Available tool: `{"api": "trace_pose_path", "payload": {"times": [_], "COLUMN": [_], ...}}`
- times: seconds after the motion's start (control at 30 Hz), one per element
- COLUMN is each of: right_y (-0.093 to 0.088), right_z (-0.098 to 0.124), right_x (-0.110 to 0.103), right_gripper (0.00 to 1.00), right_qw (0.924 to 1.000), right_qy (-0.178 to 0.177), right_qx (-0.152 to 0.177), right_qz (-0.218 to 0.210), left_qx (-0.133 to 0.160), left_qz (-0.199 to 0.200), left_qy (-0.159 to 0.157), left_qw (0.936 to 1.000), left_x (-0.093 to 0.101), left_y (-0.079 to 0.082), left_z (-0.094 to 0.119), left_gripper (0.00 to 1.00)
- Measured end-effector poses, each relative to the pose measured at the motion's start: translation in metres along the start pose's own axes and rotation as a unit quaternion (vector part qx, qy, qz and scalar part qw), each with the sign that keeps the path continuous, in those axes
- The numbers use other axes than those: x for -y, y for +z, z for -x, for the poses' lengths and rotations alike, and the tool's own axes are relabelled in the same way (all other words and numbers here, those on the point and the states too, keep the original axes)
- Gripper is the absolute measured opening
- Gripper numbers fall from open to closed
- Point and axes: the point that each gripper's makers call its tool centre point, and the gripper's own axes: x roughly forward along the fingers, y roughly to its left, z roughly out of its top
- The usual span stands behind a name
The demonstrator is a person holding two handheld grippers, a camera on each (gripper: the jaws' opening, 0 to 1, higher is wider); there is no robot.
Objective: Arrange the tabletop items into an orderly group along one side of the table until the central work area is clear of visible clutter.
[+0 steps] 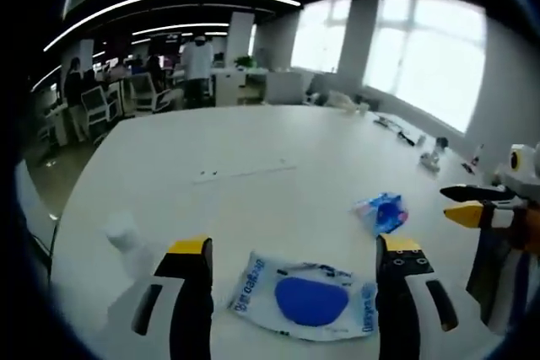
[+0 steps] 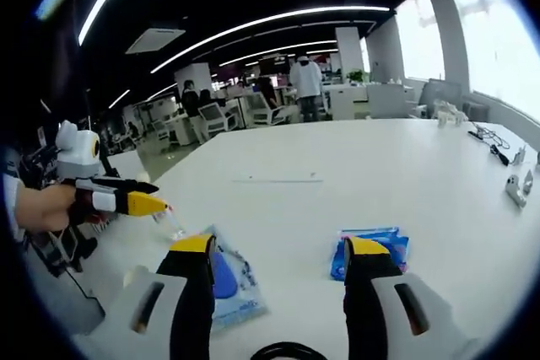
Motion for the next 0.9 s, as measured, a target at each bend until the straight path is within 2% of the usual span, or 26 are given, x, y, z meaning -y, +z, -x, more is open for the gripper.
{"api": "trace_pose_path", "payload": {"times": [0.13,0.33,0.57,0.9], "right_y": [-0.018,-0.029,-0.053,-0.093], "right_z": [-0.003,-0.01,-0.017,-0.023], "right_x": [-0.005,-0.013,-0.024,-0.04], "right_gripper": [0.59,0.59,0.58,0.57], "right_qw": [0.9999,0.9995,0.998,0.994], "right_qy": [0.001,0.006,0.008,0.012], "right_qx": [-0.014,-0.029,-0.048,-0.085], "right_qz": [-0.007,-0.015,-0.041,-0.067], "left_qx": [-0.012,-0.019,-0.039,-0.065], "left_qz": [0.006,0.013,0.019,0.026], "left_qy": [-0.001,0.001,0.002,0.004], "left_qw": [0.9999,0.9997,0.9991,0.9975], "left_x": [-0.007,-0.009,-0.017,-0.028], "left_y": [-0.013,-0.024,-0.044,-0.068], "left_z": [-0.004,-0.003,-0.011,-0.025], "left_gripper": [0.76,0.74,0.73,0.71]}}
